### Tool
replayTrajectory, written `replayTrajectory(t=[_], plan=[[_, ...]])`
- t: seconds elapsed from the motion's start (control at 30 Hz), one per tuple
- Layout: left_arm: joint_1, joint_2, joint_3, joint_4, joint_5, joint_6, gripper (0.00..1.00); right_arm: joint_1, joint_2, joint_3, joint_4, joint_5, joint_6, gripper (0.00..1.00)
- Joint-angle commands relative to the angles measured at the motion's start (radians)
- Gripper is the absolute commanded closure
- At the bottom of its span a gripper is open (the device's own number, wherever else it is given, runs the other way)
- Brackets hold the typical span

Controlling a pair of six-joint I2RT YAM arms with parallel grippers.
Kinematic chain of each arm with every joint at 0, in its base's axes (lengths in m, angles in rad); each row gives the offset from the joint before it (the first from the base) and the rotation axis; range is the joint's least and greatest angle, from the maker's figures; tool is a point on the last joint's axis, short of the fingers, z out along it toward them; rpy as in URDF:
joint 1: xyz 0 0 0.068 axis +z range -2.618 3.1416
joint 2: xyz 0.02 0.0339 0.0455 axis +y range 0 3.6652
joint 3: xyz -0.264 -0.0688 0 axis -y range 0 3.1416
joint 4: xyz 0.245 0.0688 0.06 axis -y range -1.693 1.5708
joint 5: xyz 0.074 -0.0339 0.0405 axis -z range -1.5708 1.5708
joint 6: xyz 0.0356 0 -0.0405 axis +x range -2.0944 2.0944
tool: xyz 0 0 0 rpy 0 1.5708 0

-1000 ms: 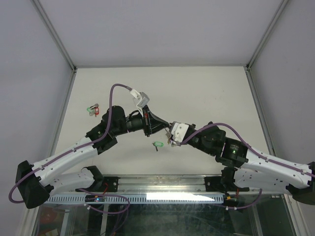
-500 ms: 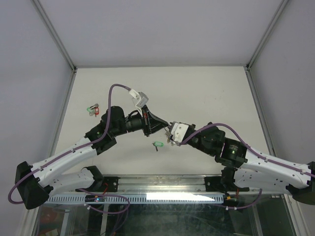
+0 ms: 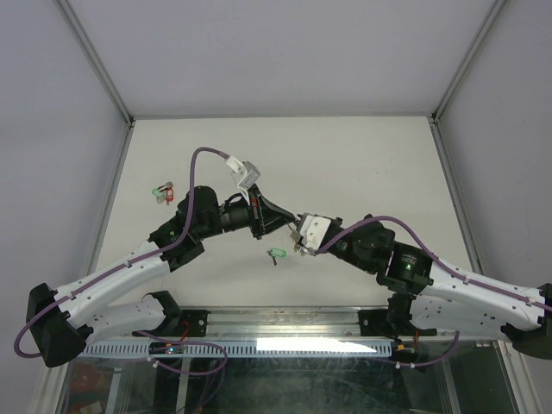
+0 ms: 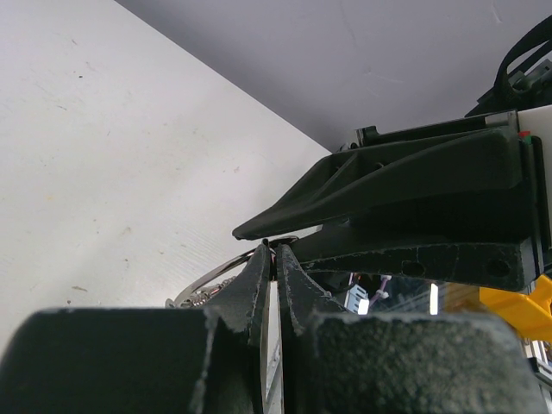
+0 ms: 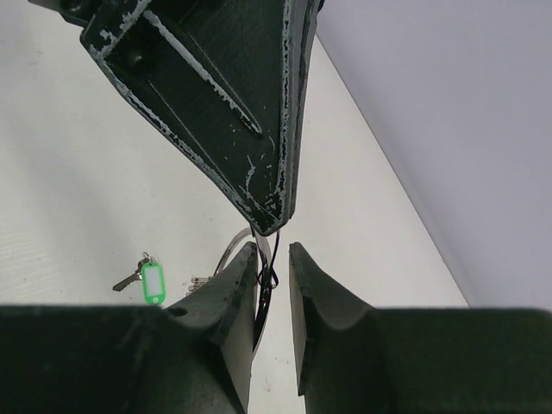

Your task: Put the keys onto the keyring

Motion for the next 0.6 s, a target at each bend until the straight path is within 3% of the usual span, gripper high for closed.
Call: replayTrajectory(t=[0.0, 0.17, 0.3, 0.57], plan=[[-0.011, -0.024, 0.019, 0.063, 0.007, -0.015, 1.0, 0.003, -0.005, 0.008, 0.078, 0.008, -0.005, 0.78], [-0.011, -0.027, 0.018, 0.063, 0.005, -0.016, 1.0, 0.003, -0.005, 0.008, 0.079, 0.007, -0.004, 0.85], [-0.01, -0.03, 0.015, 0.063, 0.004, -0.016, 1.0, 0.003, -0.002, 0.01, 0.073, 0.005, 0.001, 1.0], [-0.011, -0.028, 0.022, 0.056, 0.01, -0.012, 0.98, 0.002, -0.008, 0.023, 0.045, 0.018, 0.019, 1.0]])
